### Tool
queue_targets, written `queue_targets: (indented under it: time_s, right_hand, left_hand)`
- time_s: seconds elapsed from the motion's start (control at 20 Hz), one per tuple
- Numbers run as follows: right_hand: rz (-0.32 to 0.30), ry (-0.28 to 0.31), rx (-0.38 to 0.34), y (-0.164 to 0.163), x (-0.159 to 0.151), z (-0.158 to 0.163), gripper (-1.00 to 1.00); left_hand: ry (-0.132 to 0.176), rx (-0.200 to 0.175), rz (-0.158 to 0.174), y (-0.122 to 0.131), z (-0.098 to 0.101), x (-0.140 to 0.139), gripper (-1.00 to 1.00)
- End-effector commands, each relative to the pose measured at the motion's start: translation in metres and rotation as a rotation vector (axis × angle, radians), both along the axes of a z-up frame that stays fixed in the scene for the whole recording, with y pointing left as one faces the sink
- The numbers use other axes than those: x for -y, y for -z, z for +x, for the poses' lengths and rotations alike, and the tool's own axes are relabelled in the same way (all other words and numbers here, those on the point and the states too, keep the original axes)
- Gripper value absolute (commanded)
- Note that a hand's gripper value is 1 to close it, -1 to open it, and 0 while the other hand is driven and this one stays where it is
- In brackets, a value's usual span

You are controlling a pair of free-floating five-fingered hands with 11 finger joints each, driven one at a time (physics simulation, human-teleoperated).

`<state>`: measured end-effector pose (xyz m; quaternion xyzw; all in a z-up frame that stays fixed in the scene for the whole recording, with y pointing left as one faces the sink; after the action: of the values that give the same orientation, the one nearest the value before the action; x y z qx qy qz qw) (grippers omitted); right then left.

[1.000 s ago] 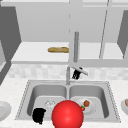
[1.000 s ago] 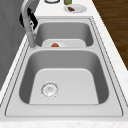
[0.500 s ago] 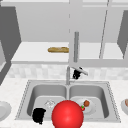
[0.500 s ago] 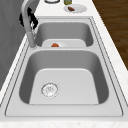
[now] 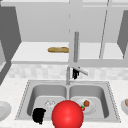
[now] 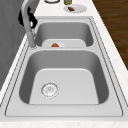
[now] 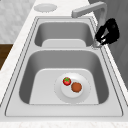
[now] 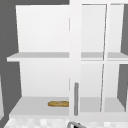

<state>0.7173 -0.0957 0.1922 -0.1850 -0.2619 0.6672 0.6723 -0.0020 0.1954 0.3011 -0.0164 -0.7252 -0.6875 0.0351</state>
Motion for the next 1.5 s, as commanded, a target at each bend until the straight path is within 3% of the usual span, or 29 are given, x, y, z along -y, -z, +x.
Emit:
queue_targets:
  time_s: [0.0, 0.25, 0.55, 0.65, 0.75, 0.8, 1.0, 1.45]
  right_hand:
    - [0.017, -0.021, -0.017, -0.014, -0.023, 0.006, 1.0]
    - [-0.083, -0.032, -0.024, -0.018, -0.036, 0.005, 1.0]
    - [-0.088, -0.044, -0.041, -0.034, -0.055, 0.013, 1.0]
    - [-0.121, -0.076, -0.032, -0.033, -0.053, 0.016, 1.0]
    - [-0.123, -0.068, 0.001, -0.031, -0.035, 0.019, 1.0]
    - [-0.129, -0.07, 0.017, -0.031, -0.028, 0.015, -1.0]
    - [-0.085, -0.108, 0.032, -0.034, -0.013, 0.013, -1.0]
    - [-0.085, -0.124, -0.008, -0.031, 0.026, 0.014, -1.0]
  left_hand:
    - [0.0, 0.0, 0.0, 0.0, 0.0, 0.0, 0.0]
    - [0.0, 0.0, 0.0, 0.0, 0.0, 0.0, 0.0]
    - [0.0, 0.0, 0.0, 0.0, 0.0, 0.0, 0.0]
    - [0.0, 0.0, 0.0, 0.0, 0.0, 0.0, 0.0]
    - [0.0, 0.0, 0.0, 0.0, 0.0, 0.0, 0.0]
    - [0.0, 0.0, 0.0, 0.0, 0.0, 0.0, 0.0]
    - [0.0, 0.0, 0.0, 0.0, 0.0, 0.0, 0.0]
    - [0.0, 0.0, 0.0, 0.0, 0.0, 0.0, 0.0]
